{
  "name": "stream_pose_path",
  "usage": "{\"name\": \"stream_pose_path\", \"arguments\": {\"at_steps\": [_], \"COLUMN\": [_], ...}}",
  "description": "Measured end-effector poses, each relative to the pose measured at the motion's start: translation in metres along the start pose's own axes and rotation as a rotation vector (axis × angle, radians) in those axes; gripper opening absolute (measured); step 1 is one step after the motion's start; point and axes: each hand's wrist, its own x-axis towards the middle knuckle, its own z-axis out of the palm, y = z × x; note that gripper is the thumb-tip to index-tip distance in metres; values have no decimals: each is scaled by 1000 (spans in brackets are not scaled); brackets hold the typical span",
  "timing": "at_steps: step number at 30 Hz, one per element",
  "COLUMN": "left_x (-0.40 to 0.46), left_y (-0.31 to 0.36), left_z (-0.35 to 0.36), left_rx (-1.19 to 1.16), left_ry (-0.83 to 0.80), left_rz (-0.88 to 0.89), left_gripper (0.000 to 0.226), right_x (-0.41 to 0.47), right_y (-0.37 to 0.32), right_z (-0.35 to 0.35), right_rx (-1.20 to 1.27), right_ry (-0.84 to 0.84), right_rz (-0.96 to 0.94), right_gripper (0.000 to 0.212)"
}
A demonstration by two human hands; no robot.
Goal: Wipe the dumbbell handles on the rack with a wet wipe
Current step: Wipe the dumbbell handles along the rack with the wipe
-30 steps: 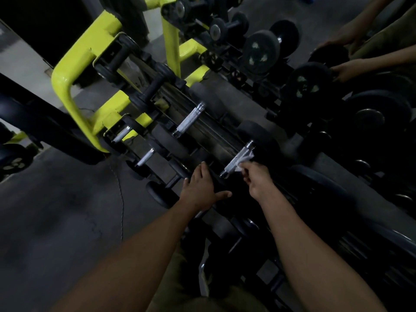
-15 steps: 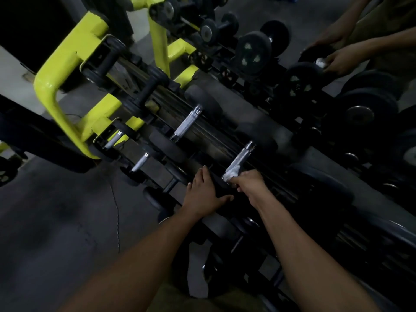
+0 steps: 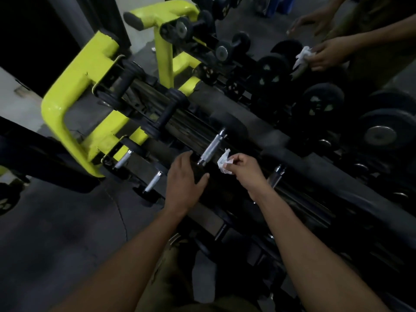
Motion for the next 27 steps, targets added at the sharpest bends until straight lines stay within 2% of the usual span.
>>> {"name": "stream_pose_path", "arguments": {"at_steps": [5,10,16,19,23,25,27], "left_x": [38,49,50,53,54,53,49], "left_y": [-43,-57,-47,-47,-44,-39,-31], "left_z": [-12,-10,-1,1,0,0,3], "left_rx": [33,-30,25,83,166,192,223], "left_ry": [-319,-504,-490,-509,-525,-505,-481], "left_rz": [-178,-244,-261,-252,-266,-276,-270], "left_gripper": [110,123,126,137,142,142,141], "right_x": [26,36,46,53,67,72,74], "right_y": [-15,-21,-14,-16,-20,-19,-16], "right_z": [41,63,71,65,55,54,55], "right_rx": [-437,-764,-1024,-1232,-1258,-1266,-1249], "right_ry": [81,18,-210,-109,139,168,108], "right_rz": [-159,-267,-377,-502,-488,-470,-502], "right_gripper": [10,11,18,20,35,39,33]}}
